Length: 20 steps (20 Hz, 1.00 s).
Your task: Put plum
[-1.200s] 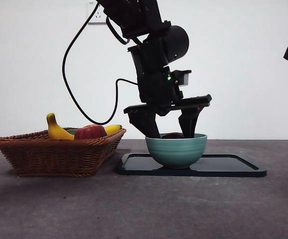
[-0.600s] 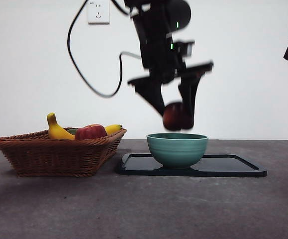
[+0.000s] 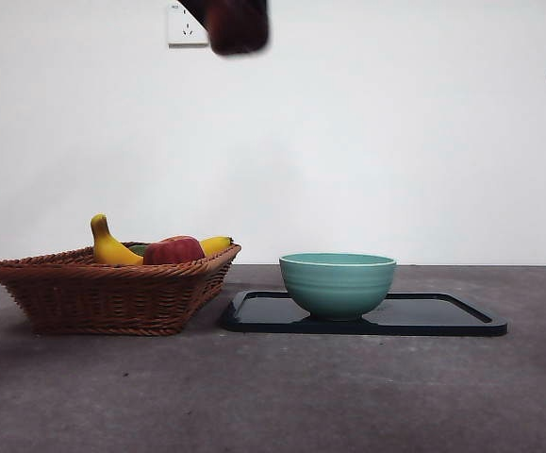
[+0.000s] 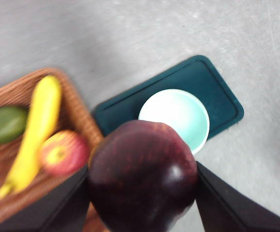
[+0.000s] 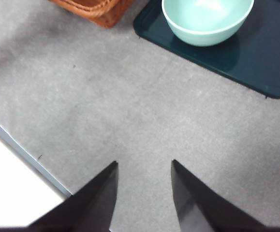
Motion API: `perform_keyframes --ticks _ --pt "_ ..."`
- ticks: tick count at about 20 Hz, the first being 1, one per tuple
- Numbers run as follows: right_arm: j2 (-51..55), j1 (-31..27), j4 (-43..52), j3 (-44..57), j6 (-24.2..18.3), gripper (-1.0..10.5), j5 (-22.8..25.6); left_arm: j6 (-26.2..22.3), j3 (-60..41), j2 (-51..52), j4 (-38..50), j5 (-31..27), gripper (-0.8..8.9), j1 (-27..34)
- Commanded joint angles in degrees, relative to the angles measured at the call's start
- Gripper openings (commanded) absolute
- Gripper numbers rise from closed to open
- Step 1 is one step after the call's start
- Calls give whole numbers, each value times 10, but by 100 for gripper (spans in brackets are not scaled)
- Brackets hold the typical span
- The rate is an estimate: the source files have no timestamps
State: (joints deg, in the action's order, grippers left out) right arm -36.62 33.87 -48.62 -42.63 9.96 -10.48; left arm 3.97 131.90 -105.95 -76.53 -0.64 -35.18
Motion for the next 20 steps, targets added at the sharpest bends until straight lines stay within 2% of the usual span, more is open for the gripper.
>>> perform_keyframes --ticks 1,5,8,14,20 --pt "2 5 4 -4 5 176 0 -4 17 35 -25 -14 235 10" --pt "2 5 4 -4 5 176 0 -3 -23 110 -46 -19 235 34" --pt "2 5 4 -4 5 176 0 -3 -112 178 -8 -21 235 46" --pt "2 5 6 -4 5 176 0 -3 -437 331 193 -21 236 71" --pt "1 5 5 -4 15 176 0 -19 -660 349 406 -20 236 104"
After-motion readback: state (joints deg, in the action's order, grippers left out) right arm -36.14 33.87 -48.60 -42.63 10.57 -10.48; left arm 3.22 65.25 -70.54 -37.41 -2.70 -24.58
